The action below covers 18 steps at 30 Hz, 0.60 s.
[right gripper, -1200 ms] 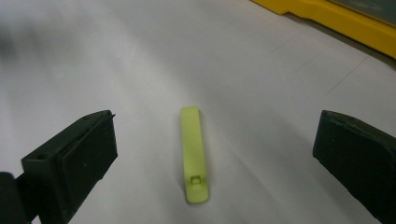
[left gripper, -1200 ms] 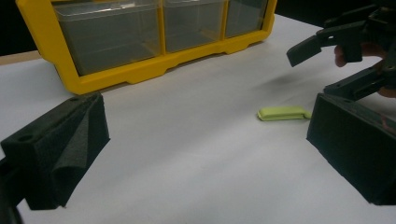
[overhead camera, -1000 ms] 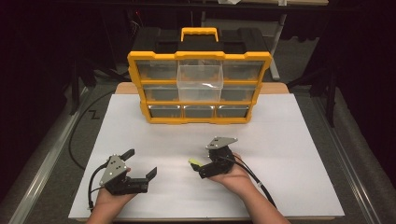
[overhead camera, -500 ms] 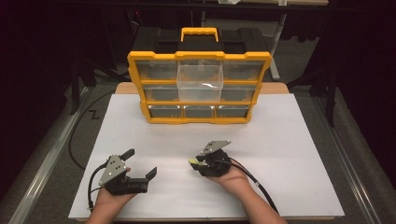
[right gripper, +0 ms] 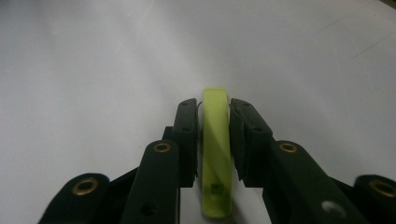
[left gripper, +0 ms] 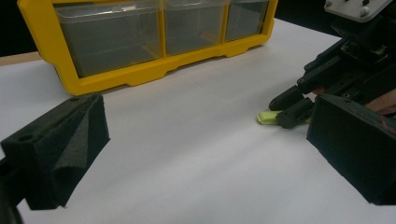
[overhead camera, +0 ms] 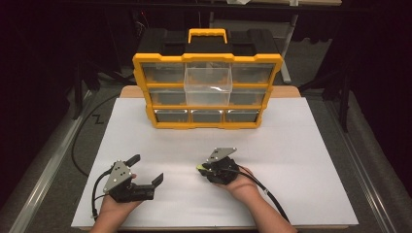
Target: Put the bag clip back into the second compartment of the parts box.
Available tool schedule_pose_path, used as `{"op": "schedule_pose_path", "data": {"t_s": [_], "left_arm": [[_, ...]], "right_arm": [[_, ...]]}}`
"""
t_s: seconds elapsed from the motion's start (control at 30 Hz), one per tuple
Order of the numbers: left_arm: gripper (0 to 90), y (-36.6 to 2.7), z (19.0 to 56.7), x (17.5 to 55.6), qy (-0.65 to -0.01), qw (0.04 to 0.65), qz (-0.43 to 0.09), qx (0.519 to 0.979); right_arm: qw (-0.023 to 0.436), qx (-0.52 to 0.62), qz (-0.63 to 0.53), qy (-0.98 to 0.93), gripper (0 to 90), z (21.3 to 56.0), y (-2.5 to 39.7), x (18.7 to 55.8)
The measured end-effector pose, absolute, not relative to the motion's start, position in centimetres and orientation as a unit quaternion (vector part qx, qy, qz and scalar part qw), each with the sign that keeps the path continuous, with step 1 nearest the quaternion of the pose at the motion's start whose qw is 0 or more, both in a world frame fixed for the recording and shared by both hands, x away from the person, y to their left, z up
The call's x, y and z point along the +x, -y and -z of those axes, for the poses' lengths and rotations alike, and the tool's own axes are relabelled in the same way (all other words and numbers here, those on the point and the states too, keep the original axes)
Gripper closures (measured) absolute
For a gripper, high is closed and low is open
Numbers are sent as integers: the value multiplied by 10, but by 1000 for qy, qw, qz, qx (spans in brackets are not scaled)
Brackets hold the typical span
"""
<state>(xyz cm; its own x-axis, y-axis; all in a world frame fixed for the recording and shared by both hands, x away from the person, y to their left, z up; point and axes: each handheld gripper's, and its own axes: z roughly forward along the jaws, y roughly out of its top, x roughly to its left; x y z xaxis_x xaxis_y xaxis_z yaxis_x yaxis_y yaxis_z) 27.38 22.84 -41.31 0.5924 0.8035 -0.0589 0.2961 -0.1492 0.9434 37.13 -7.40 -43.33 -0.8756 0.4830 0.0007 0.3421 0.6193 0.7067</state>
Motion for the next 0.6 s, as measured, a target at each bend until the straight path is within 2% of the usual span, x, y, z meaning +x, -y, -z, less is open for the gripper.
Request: {"op": "schedule_pose_path", "data": {"t_s": [0.13, 0.6], "left_arm": [[3, -229, 413, 274, -383, 528, -240, 719], [3, -229, 413, 274, -380, 530, -239, 719]], "right_arm": [[96, 229, -368, -896, 783, 433, 74, 372], [91, 225, -378, -894, 789, 425, 80, 372]]}}
